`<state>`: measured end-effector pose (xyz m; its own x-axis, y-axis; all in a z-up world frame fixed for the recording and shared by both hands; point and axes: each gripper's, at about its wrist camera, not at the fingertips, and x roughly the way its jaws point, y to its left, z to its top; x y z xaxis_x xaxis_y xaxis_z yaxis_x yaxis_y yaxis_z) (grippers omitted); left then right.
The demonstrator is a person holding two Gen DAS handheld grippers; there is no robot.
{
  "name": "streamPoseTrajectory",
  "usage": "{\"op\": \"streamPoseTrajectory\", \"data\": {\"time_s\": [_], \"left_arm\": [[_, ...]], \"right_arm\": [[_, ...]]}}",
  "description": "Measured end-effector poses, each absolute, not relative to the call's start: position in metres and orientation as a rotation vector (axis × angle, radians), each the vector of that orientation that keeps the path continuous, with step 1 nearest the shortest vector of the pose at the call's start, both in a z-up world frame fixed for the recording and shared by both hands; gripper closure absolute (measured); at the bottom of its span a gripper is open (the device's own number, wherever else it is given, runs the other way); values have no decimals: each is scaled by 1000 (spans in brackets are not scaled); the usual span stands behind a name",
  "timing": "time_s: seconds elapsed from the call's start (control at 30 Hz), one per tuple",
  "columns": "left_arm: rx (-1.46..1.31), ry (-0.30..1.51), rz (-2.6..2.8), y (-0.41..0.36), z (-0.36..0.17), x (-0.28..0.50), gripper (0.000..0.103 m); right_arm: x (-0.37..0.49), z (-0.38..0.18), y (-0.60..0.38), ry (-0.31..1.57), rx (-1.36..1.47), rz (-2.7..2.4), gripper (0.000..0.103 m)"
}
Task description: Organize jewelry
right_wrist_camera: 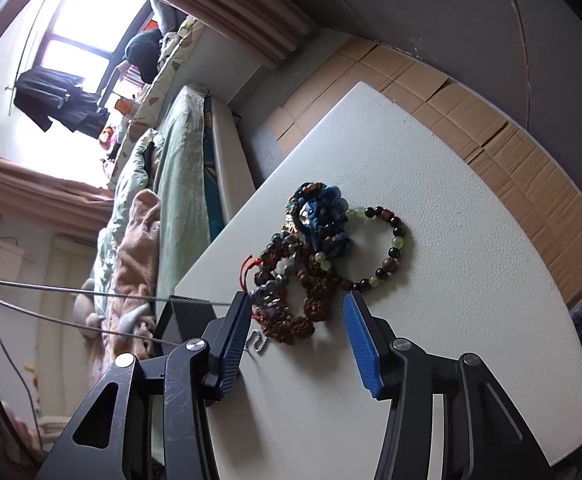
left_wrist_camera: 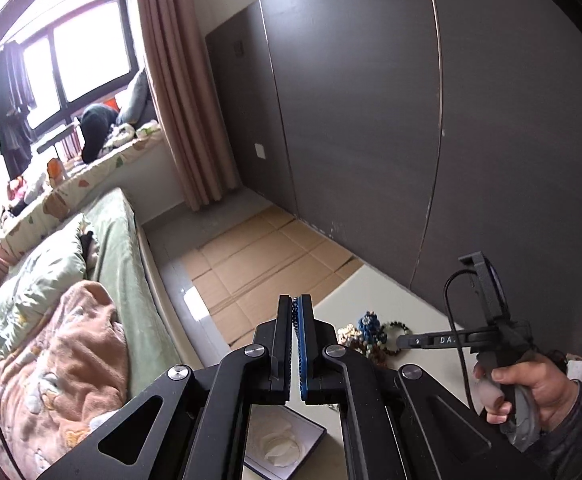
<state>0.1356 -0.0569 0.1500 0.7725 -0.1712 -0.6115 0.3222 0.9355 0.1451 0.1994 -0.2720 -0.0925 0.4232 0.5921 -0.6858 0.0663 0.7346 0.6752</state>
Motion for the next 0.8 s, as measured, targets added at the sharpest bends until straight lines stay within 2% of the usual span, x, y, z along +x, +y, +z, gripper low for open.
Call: {"op": "streamPoseTrajectory", "data": {"time_s": [0.3, 0.47, 0.57, 0.8], "left_arm": [[248, 514, -228, -48, 214, 127, 101], [245, 480, -199, -38, 234, 126, 101], [257, 463, -181, -33, 244, 127, 101], [246, 443, -158, -16, 251, 130, 101]], "right_arm": [[224, -101, -285, 1093, 724, 306, 53], [234, -111, -266, 1132, 745, 369, 53], [235, -115, -247, 1169, 782, 458, 57], [231, -119, -209, 1216, 705, 474, 57]]}}
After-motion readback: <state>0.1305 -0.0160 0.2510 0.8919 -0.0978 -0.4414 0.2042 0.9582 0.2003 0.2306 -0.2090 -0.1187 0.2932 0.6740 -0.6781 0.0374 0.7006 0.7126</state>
